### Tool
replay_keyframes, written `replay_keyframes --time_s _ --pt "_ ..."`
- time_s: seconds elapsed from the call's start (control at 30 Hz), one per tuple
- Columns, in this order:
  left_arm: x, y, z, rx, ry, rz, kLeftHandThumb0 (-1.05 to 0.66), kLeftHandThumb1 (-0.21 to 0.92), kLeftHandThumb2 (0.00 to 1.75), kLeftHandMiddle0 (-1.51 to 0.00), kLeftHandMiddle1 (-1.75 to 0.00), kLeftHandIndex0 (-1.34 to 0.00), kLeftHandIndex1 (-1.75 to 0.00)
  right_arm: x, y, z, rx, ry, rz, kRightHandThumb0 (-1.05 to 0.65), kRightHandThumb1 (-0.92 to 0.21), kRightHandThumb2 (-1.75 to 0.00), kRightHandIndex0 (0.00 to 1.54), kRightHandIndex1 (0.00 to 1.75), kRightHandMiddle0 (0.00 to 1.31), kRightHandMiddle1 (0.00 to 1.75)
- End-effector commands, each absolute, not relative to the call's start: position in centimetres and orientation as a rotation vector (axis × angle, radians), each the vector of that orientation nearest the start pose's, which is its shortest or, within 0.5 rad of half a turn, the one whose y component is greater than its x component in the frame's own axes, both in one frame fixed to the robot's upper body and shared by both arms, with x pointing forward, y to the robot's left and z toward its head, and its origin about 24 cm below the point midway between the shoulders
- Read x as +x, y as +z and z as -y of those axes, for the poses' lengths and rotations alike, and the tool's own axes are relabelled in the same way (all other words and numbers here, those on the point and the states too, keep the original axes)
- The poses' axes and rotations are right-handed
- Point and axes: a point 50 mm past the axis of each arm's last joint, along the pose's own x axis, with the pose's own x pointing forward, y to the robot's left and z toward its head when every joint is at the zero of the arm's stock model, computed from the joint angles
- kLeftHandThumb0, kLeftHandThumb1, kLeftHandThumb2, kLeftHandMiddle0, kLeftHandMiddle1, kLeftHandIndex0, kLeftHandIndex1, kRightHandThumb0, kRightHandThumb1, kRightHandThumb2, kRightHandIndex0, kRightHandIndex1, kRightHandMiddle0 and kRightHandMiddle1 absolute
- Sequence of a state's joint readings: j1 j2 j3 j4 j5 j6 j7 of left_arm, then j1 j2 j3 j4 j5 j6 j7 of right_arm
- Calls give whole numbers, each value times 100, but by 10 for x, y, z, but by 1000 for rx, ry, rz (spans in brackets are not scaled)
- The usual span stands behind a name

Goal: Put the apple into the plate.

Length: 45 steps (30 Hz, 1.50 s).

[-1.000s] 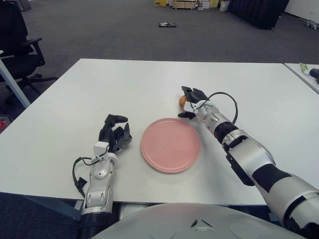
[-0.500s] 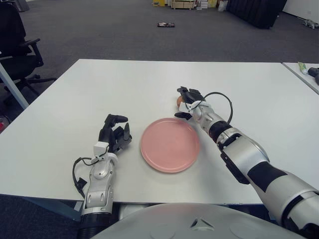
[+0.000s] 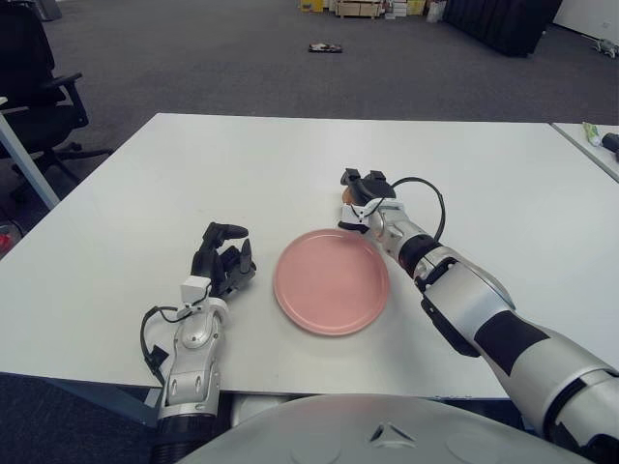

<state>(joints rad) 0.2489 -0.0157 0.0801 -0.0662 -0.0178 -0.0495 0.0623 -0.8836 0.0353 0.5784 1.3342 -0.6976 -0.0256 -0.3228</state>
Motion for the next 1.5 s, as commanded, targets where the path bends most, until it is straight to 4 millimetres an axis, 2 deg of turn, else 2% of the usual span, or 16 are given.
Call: replay_keyframes --time_s 0.0,0.1,0.23,0.3,0.33,0.4,0.47,0.6,0.73,1.47 --pt "199 10 -184 -3 210 -118 -38 71 82 -79 -175 -32 -175 357 25 49 -1340 346 39 -40 -34 -109 0 146 0 161" --pt "199 10 -184 3 211 -117 -38 72 81 -79 -175 -31 -175 357 27 48 -1348 338 55 -37 -31 -111 1 165 5 170" --pt "199 10 -184 5 212 -114 -37 73 80 -78 -175 -31 -175 359 29 48 -1383 334 76 -34 -31 -112 9 172 12 173" --pt "199 10 -184 3 214 -111 -37 73 79 -79 -175 -30 -175 360 30 48 -1409 331 83 -14 -41 -110 31 167 25 174" --pt "199 10 -184 2 215 -111 -37 74 79 -79 -175 -30 -175 360 31 48 -1422 329 87 -11 -40 -113 37 168 27 174" --pt "199 11 -185 2 217 -112 -37 74 79 -79 -175 -30 -175 360 31 49 -1457 323 96 -6 -35 -124 51 169 32 174" --pt "199 11 -185 2 217 -112 -37 74 79 -79 -175 -30 -175 360 31 49 -1487 321 103 -3 -25 -139 64 172 41 175" --pt "199 11 -186 3 219 -112 -37 74 79 -80 -175 -30 -175 361 32 51 -1508 323 99 -1 -14 -150 77 169 49 175" --pt "200 11 -186 6 220 -115 -37 74 78 -79 -175 -30 -175 363 34 53 -1479 320 89 0 -11 -152 82 163 52 175" --pt "203 10 -187 5 214 -115 -38 73 80 -79 -175 -31 -175 369 42 62 -1309 300 73 0 -6 -157 86 161 57 175"
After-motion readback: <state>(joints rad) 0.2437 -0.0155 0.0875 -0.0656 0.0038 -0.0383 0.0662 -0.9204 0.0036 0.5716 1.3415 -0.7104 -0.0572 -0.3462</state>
